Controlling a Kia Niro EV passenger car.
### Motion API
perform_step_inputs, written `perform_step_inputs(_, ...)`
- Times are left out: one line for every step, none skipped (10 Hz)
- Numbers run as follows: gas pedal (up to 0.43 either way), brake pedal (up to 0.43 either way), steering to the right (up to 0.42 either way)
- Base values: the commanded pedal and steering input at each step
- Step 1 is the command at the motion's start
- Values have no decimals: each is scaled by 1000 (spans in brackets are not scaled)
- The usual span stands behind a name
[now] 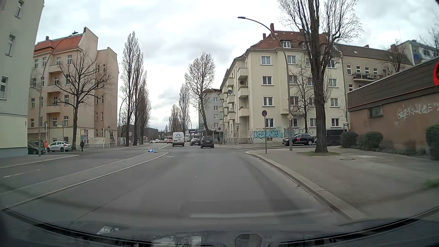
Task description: Follow the waypoints while adhering to traffic rules and regulations
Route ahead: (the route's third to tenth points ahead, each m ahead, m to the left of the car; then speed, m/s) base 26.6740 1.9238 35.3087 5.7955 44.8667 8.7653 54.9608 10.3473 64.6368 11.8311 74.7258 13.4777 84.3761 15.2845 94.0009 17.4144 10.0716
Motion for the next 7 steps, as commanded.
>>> perform_step_inputs(0,12,-10)
perform_step_inputs(0,12,-9)
perform_step_inputs(0,12,-9)
perform_step_inputs(0,12,-10)
perform_step_inputs(0,12,-10)
perform_step_inputs(0,12,-11)
perform_step_inputs(0,12,-12)
